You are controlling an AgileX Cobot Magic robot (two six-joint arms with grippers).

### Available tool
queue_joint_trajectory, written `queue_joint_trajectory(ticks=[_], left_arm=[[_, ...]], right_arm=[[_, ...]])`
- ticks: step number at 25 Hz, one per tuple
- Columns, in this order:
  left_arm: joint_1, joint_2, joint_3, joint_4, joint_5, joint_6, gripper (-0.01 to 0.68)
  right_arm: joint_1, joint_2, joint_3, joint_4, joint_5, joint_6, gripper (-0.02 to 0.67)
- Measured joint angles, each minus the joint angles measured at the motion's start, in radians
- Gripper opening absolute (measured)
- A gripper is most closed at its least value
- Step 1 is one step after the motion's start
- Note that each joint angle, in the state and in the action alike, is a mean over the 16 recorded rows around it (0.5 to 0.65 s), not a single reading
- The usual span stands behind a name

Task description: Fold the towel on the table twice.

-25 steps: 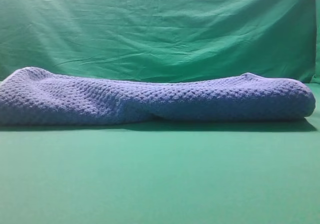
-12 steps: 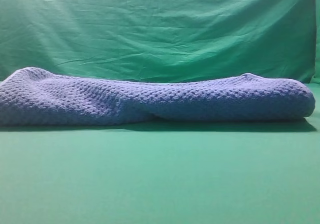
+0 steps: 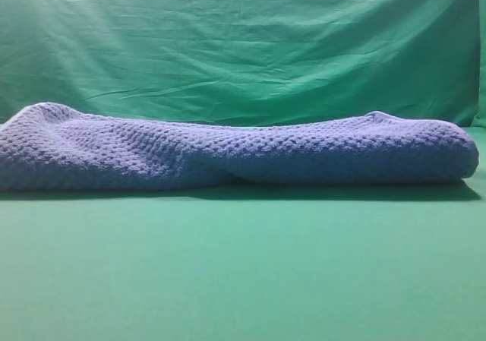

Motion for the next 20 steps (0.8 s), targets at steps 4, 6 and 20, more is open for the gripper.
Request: queue_joint_trajectory(ticks=[4,6,20], left_arm=[[0.000,-0.019,0.072,0.040,-0.066,-0.025,0.000],[0.000,-0.021,0.102,0.053,-0.101,-0.031,0.000],[0.000,-0.021,0.196,0.075,-0.214,-0.034,0.000]], right_arm=[[0.000,-0.018,0.056,0.000,-0.036,-0.002,0.000],[0.000,-0.021,0.081,0.000,-0.053,-0.003,0.000],[0.000,-0.022,0.187,0.000,-0.106,-0.008,0.000]])
